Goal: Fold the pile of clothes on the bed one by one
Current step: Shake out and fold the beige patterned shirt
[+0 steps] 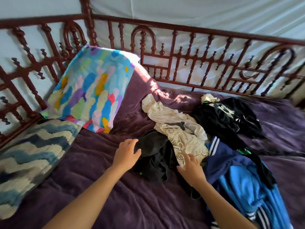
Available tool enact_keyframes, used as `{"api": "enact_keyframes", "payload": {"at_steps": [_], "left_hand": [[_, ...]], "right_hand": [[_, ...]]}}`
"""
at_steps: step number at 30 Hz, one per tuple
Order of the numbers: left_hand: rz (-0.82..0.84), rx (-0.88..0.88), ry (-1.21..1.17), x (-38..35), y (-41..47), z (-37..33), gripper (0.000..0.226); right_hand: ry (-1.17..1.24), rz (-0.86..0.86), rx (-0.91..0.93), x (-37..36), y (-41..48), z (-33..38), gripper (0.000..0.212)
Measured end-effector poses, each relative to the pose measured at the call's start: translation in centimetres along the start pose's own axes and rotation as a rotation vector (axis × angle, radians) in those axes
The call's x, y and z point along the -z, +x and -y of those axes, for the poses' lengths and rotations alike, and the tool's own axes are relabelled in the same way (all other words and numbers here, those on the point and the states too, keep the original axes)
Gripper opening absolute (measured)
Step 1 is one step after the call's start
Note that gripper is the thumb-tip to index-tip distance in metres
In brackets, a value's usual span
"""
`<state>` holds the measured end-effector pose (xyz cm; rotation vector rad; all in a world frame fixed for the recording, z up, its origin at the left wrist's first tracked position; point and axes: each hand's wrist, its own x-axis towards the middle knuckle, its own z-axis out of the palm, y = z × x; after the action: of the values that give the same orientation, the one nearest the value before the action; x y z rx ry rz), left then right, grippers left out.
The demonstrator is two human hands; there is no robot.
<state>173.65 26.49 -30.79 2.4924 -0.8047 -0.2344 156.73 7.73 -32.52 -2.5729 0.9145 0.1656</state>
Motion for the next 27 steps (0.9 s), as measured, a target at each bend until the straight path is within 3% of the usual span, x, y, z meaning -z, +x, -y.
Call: {"api": "enact_keyframes", "payload": {"at_steps": [5, 10, 20, 27], "left_hand": [[0.139, -0.030, -0.037, -2.3, 0.0, 1.2, 0.045], [0.215, -0.059, -0.022, -4.3, 0.4, 0.7, 0.044], [0.304, -0.041, 0.047, -8.4, 4.6, -1.8, 0.042], [0.292, -0.106, 0.292, -13.2, 7.4, -2.7, 0.054]], "right_hand": [[-0.052, 0.074, -0.108, -0.7, -1.4, -1.1, 0.067], [0.006, -0.020, -0.219, 1.5, 0.5, -3.4, 0.064], [-0.001, 0.133, -0.204, -1.8, 4.4, -6.0, 0.072], [-0.049, 0.112, -0.244, -4.6, 9.5, -7.7, 0.076]]}}
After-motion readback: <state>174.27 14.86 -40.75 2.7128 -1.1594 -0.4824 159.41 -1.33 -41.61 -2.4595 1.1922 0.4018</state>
